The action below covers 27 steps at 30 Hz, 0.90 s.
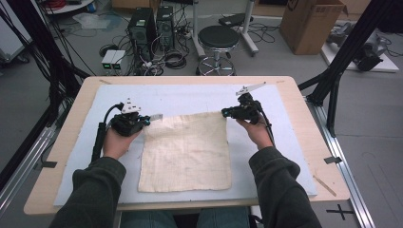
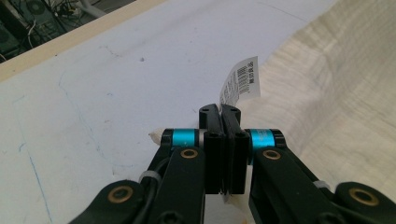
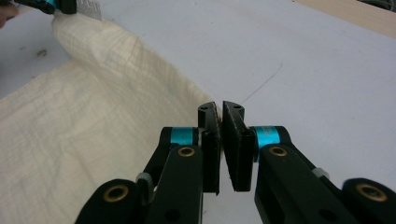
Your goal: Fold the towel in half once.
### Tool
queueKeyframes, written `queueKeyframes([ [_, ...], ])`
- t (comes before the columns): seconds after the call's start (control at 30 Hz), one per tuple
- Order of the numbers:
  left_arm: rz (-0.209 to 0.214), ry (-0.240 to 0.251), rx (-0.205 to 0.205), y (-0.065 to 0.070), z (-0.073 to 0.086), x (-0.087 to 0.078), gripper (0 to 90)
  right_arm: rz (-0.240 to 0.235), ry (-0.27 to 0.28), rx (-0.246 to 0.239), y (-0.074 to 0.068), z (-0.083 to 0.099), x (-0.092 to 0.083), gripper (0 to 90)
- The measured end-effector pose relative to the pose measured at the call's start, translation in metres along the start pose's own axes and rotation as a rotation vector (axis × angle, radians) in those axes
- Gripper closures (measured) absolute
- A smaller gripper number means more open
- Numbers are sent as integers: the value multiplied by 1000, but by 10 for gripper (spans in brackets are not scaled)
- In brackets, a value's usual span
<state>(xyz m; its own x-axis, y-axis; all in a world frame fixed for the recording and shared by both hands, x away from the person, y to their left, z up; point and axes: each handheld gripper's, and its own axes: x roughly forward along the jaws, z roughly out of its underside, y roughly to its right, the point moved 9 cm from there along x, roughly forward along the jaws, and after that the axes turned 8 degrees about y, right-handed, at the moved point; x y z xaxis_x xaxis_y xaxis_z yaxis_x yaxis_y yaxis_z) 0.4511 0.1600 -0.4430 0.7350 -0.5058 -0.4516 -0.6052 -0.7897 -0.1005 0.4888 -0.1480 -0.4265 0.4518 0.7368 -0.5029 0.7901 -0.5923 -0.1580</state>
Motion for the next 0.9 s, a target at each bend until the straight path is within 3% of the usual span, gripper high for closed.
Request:
queueKeyframes([
  [0.1,-12,4,26,2,1,-3,880,-11,11,-6,-4,0,-3,856],
  [0.37,-9,49,44,10,1,-20,880,-41,29,-39,-18,3,-15,856],
  [0.57,15,70,90,25,0,-30,880,-43,22,-61,-24,17,-27,856],
  [0.73,38,64,122,39,9,-37,880,-55,29,-65,-33,25,-35,856],
  [0.9,59,52,182,52,21,-44,879,-76,17,-80,-46,38,-39,855],
])
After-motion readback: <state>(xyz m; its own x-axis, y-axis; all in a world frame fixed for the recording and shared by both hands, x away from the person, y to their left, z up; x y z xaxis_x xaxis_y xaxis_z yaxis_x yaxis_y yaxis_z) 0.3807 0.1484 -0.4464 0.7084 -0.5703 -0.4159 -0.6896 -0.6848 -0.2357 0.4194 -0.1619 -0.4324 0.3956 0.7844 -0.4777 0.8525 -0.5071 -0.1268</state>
